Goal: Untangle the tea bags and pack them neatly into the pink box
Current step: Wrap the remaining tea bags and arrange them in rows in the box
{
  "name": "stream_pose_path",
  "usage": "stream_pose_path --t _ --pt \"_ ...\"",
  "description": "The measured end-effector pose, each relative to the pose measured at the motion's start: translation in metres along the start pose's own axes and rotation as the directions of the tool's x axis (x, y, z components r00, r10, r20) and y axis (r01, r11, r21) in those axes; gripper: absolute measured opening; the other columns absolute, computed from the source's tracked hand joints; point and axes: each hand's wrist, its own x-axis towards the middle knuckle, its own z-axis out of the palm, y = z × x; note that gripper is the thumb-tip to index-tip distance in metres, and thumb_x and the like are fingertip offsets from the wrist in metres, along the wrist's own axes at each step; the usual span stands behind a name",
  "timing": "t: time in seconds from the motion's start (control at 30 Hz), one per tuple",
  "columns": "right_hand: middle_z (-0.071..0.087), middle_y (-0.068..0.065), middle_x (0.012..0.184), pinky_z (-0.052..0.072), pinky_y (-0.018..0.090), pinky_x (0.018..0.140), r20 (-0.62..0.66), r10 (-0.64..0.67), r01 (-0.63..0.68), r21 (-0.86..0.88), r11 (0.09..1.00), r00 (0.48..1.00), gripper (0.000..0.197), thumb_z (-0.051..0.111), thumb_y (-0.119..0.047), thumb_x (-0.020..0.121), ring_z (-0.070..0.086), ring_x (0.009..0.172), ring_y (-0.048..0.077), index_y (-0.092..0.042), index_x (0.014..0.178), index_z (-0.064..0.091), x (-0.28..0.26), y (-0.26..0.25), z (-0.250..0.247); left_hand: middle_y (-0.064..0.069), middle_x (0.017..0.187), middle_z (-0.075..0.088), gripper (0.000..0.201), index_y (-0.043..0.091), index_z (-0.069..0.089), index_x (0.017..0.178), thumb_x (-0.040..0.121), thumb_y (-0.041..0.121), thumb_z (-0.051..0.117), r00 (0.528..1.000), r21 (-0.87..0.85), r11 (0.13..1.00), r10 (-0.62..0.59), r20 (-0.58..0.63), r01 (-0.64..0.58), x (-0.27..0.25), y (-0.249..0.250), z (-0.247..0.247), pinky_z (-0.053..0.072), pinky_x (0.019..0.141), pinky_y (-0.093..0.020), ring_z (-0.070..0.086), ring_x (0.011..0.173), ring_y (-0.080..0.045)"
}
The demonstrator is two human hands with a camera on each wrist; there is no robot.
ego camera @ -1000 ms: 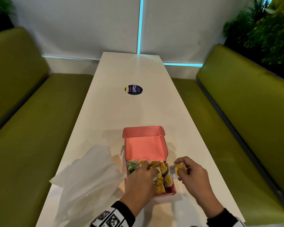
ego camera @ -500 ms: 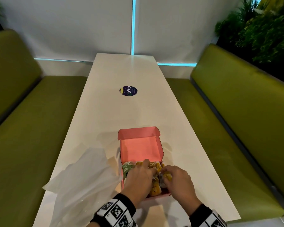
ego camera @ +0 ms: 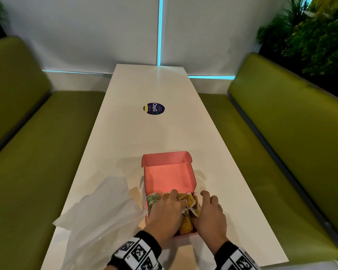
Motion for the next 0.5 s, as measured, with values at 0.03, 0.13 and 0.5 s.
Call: stream_pose_path --t 0.03,0.13,0.5 --pt "0.042 0.006 0.123 0.046 0.034 0.082 0.027 0.014 -0.016 0.053 0.998 1.000 0.066 0.063 -0.022 0.080 0.051 0.111 0.028 -0.021 0.134 0.025 0.0012 0.0011 0.0014 -0.006 0.121 0.044 0.036 0.022 0.058 0.123 0.092 0.011 0.043 1.000 -0.005 1.000 0.001 0.000 -0.001 -0.0001 0.0001 -0.0001 0.050 0.077 -0.035 0.050 0.107 -0.027" --pt "0.044 0.008 0.124 0.045 0.037 0.082 0.069 0.044 -0.055 0.175 0.983 0.997 0.061 0.062 -0.020 0.081 0.053 0.111 0.032 -0.018 0.132 0.029 0.0030 0.0024 0.0042 -0.006 0.120 0.044 0.036 0.023 0.059 0.123 0.092 0.011 0.044 1.000 -0.012 1.000 0.000 0.006 0.000 -0.0003 0.0003 0.0003 0.051 0.077 -0.036 0.051 0.107 -0.028" --pt "0.060 0.000 0.082 0.053 0.041 0.078 0.176 0.164 -0.231 0.487 0.842 0.971 0.034 0.064 -0.033 0.082 0.063 0.084 0.024 -0.017 0.107 0.049 0.0075 0.0045 -0.0018 -0.006 0.121 0.044 0.034 0.021 0.059 0.121 0.092 0.012 0.045 1.000 -0.014 1.000 -0.009 0.004 0.009 0.0005 0.0018 0.0000 0.050 0.078 -0.037 0.051 0.107 -0.028"
